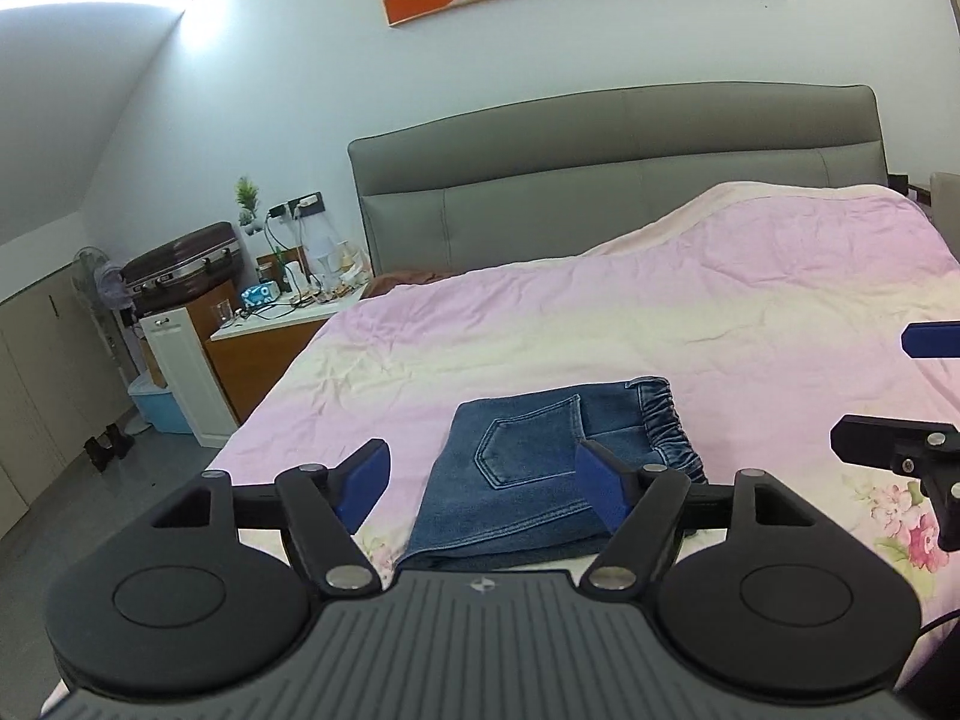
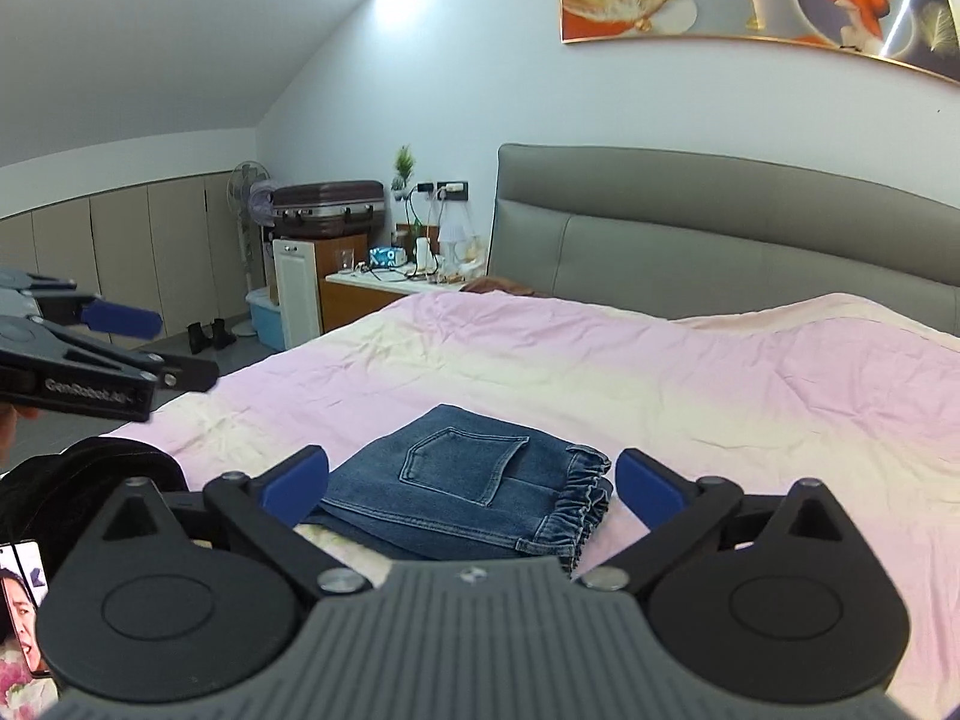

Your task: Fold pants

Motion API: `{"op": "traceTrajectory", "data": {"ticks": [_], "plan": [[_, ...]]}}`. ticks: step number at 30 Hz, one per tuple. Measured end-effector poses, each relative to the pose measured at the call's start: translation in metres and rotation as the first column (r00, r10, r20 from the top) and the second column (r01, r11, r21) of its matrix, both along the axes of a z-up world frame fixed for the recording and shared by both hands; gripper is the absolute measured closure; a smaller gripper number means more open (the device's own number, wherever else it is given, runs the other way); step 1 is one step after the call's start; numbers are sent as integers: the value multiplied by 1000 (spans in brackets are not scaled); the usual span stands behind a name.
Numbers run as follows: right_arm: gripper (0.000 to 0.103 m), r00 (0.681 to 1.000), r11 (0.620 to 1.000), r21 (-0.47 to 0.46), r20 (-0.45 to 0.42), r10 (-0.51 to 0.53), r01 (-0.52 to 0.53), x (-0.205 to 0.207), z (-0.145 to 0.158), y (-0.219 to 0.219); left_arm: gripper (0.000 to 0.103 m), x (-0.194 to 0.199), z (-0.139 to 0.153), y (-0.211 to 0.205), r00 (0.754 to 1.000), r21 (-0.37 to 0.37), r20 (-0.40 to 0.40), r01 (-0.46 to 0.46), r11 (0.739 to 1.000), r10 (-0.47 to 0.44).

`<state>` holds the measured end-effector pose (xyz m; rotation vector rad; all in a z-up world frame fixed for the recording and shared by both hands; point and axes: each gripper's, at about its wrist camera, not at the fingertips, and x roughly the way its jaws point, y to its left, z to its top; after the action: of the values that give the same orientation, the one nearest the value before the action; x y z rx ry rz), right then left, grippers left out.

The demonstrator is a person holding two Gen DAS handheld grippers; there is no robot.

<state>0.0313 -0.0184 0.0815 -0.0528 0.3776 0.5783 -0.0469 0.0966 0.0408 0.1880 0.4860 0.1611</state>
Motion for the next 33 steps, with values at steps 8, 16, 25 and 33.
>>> {"op": "traceTrajectory", "data": {"ticks": [8,16,25,33], "plan": [[5,998,998,-48,42,-38,40,-36,-30,-1,17,-23,-36,-14,997,-106,-39,-67,992,63],[5,997,996,-65,-42,-71,68,-22,-59,9,17,-14,-68,-18,989,-184,-128,-99,978,76],[5,986,988,-112,-113,-120,107,-3,-84,8,17,4,-95,-24,973,-198,-220,-113,974,68],[5,981,987,-106,-138,-135,121,4,-91,4,17,8,-98,-31,968,-198,-243,-116,973,66]]}}
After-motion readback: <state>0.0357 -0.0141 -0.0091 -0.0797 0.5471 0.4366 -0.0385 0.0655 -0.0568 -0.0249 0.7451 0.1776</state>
